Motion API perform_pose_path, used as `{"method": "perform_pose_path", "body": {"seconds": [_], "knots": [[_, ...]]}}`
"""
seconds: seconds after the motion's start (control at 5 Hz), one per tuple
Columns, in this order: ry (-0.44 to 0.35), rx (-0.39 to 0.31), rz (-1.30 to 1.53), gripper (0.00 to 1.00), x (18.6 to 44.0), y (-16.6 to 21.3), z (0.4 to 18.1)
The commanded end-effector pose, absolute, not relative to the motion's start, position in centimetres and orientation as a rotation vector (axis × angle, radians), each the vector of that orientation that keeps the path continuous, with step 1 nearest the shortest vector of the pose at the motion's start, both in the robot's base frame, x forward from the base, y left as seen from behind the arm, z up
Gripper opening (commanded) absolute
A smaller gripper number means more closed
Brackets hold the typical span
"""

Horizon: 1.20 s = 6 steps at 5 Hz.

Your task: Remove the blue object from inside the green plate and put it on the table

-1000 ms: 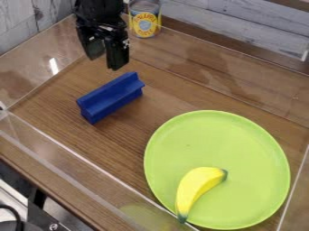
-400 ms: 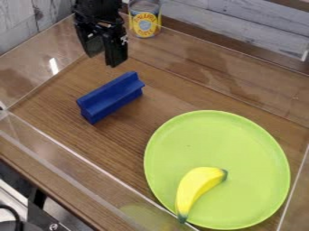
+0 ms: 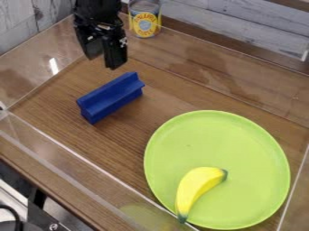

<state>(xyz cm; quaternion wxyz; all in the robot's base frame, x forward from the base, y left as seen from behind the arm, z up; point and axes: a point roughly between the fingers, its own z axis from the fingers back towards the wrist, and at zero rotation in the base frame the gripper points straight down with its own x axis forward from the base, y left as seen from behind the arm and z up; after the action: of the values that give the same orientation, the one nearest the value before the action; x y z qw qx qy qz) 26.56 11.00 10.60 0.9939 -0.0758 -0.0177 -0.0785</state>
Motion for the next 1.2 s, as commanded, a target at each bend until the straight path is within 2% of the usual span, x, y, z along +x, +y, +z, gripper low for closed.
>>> {"method": "perform_pose_path", "body": {"seconds": [0.0,0.2,1.0], "knots": [[-0.068,-0.141,-0.155,1.0,26.6,11.3,11.7],[-0.063,-0.15,-0.162,1.0,26.5,11.2,11.7],[-0.023,-0.179,-0.134,1.0,26.2,9.9,8.8]]}}
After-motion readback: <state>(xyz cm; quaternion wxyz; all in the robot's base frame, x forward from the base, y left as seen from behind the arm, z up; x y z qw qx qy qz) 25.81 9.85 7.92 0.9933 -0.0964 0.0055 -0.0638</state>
